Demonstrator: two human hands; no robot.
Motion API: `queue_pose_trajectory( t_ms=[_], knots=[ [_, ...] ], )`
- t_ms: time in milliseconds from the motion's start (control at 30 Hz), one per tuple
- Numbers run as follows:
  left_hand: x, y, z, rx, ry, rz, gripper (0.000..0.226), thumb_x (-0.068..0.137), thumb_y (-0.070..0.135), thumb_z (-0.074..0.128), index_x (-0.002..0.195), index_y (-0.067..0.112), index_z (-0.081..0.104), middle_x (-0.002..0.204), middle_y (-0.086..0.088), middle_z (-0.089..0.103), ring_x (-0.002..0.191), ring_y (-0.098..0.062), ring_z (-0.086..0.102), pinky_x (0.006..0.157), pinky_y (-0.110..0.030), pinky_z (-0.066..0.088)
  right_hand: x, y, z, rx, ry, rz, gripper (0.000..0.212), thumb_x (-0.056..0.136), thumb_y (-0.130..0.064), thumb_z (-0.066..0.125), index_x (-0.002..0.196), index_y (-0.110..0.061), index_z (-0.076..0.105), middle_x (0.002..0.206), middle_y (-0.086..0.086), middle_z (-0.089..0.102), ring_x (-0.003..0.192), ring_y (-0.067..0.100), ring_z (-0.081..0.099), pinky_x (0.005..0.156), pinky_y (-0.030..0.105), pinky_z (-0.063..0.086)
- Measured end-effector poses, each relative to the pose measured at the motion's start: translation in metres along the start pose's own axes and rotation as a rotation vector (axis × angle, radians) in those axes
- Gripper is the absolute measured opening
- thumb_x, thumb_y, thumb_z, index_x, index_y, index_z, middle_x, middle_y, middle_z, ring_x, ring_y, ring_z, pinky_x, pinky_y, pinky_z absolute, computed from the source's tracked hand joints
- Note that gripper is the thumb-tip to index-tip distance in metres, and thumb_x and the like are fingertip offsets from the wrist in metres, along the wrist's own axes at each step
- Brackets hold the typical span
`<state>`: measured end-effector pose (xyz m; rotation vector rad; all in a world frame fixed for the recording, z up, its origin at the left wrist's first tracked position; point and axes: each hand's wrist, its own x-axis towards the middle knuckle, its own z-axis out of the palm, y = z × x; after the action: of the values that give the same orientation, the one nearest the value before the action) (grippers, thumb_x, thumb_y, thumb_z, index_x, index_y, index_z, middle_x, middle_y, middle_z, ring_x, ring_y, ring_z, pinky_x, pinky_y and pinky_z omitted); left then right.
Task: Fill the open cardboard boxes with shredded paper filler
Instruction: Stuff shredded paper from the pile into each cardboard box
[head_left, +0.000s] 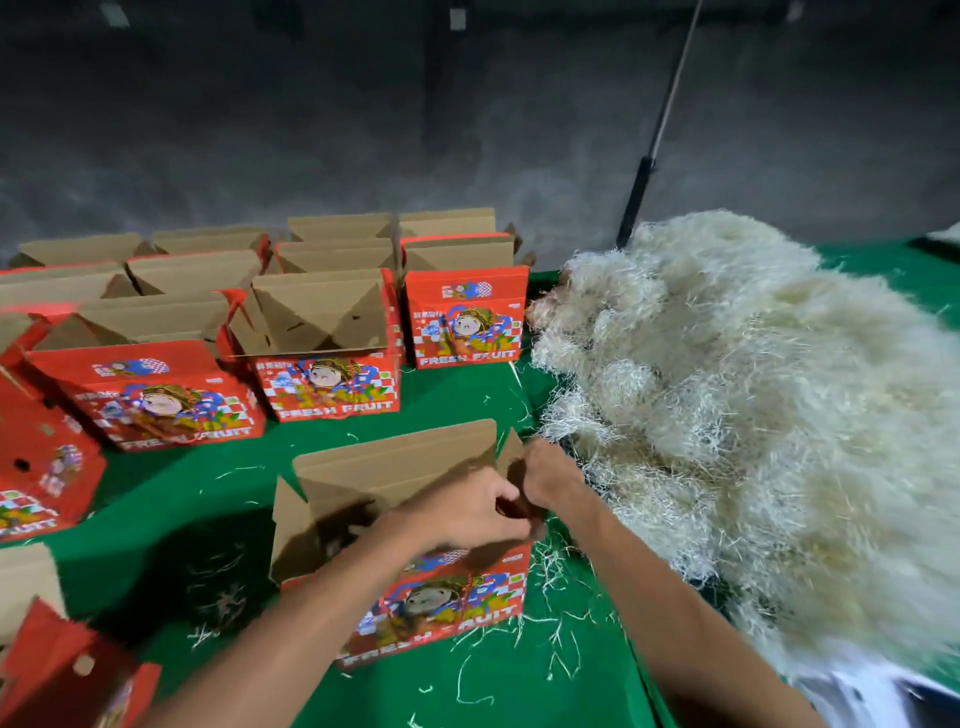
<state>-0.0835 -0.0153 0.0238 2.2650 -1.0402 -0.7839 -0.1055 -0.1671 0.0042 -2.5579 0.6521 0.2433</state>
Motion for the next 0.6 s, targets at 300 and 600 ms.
queue_pose_trajectory(
  t_ms=[300,600],
  knots=[
    [0.036,0.012,0.074,-0.012,0.016,-0.223,0.041,0.089,0.057,0.038,0.08,0.02,0.053,0.077,0.012,0.055,0.059,-0.009,0.056,0.053,-0.028,0.039,0.004,0.066,-0.018,0.203,0.003,-0.001,0.031,0.095,-0.03,0.052,0.07,-0.014,0.058,0.061,-0.003,0.058,0.051,0.011,0.057,0.047,0.022,0.047],
    [0.051,0.006,0.116,0.431,0.314,-0.187,0.046,0.099,0.048,0.036,0.093,0.014,0.066,0.1,-0.015,0.069,0.091,-0.037,0.066,0.081,-0.04,0.051,0.026,0.094,-0.015,0.404,-0.132,-0.014,0.023,0.098,-0.019,0.053,0.084,-0.003,0.061,0.073,0.002,0.058,0.069,0.019,0.059,0.061,0.023,0.048]
  ],
)
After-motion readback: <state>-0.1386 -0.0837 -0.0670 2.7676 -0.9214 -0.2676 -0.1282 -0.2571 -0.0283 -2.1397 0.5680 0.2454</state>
